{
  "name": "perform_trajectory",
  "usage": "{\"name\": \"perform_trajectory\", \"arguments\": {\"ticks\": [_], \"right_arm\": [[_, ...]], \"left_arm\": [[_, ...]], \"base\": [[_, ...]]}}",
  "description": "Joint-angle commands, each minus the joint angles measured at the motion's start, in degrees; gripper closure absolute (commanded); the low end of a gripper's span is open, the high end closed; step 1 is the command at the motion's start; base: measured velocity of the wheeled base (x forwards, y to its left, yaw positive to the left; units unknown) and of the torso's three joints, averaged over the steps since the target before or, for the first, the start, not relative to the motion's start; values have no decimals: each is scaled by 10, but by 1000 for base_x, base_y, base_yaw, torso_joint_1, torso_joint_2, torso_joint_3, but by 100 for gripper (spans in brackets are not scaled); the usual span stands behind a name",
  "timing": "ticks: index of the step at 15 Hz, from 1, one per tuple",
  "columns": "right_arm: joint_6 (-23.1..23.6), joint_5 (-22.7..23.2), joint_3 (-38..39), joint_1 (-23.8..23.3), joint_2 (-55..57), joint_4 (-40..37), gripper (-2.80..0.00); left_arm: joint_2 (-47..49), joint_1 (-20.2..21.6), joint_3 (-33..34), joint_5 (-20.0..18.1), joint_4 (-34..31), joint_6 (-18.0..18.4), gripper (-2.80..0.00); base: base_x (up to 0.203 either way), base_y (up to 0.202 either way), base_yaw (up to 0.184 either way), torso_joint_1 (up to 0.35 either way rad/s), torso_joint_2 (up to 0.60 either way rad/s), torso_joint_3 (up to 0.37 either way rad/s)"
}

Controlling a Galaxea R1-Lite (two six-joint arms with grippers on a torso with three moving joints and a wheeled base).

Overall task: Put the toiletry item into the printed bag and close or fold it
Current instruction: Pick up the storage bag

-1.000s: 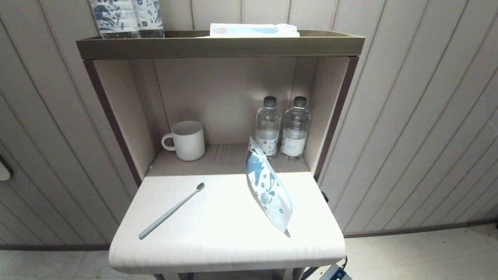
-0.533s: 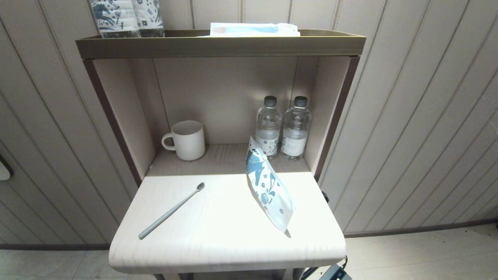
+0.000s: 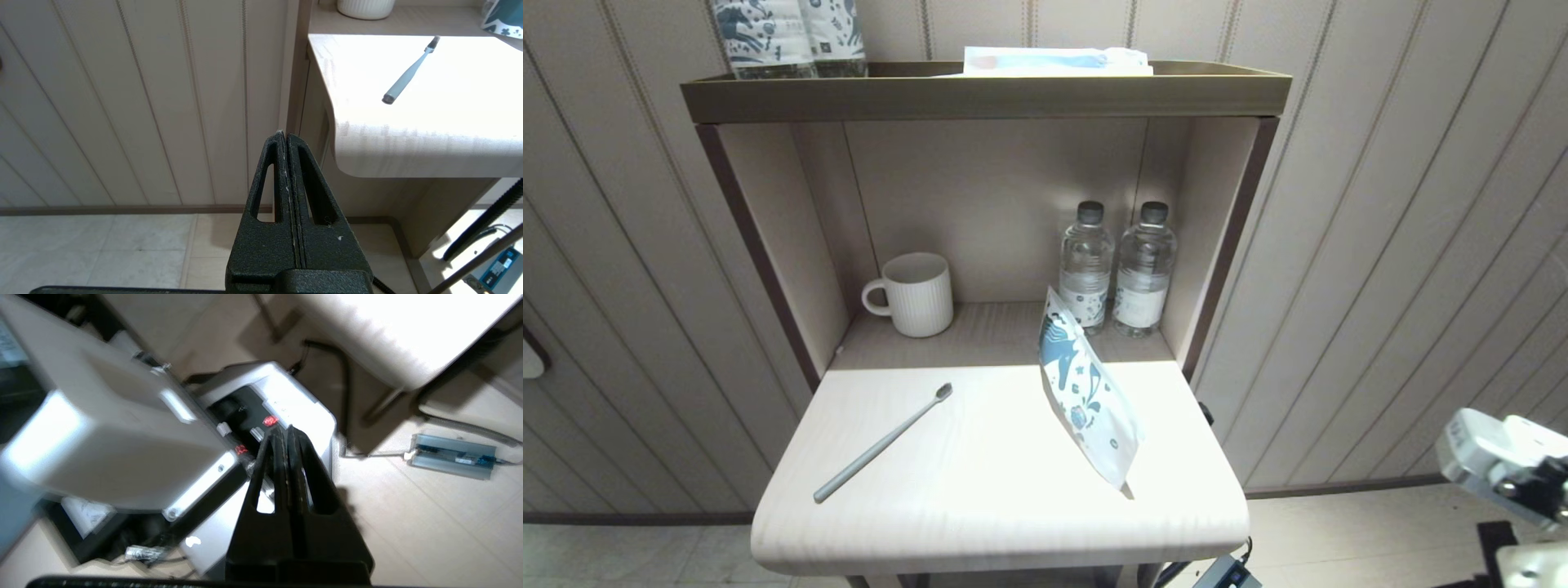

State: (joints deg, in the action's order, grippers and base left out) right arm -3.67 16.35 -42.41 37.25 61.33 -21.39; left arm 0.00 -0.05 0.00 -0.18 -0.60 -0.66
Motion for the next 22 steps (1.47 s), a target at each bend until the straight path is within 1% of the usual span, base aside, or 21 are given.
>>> {"name": "perform_trajectory", "arguments": {"ticks": [1, 2, 3, 4, 5, 7, 10, 11, 13, 17, 22], "right_arm": [[-11, -126, 43, 82, 72, 132, 0], [-19, -186, 62, 116, 105, 195, 0], [-23, -237, 77, 147, 136, 261, 0], [-26, -273, 90, 174, 162, 325, 0], [-27, -295, 98, 189, 181, 366, 0], [-27, -307, 94, 192, 188, 376, 0], [-26, -304, 82, 193, 193, 376, 0], [-26, -304, 77, 193, 198, 376, -280], [-27, -303, 64, 191, 203, 375, -280], [-33, -303, 28, 174, 267, 377, -280], [-33, -303, -38, 121, 344, 390, -280]], "left_arm": [[0, 0, 0, 0, 0, 0, 0], [0, 0, 0, 0, 0, 0, 0], [0, 0, 0, 0, 0, 0, 0], [0, 0, 0, 0, 0, 0, 0], [0, 0, 0, 0, 0, 0, 0], [0, 0, 0, 0, 0, 0, 0], [0, 0, 0, 0, 0, 0, 0], [0, 0, 0, 0, 0, 0, 0], [0, 0, 0, 0, 0, 0, 0], [0, 0, 0, 0, 0, 0, 0], [0, 0, 0, 0, 0, 0, 0]], "base": [[0, 0, 0, 0, 0, 0], [0, 0, 0, 0, 0, 0], [0, 0, 0, 0, 0, 0], [0, 0, 0, 0, 0, 0], [0, 0, 0, 0, 0, 0], [0, 0, 0, 0, 0, 0], [0, 0, 0, 0, 0, 0], [0, 0, 0, 0, 0, 0], [0, 0, 0, 0, 0, 0], [0, 0, 0, 0, 0, 0], [0, 0, 0, 0, 0, 0]]}}
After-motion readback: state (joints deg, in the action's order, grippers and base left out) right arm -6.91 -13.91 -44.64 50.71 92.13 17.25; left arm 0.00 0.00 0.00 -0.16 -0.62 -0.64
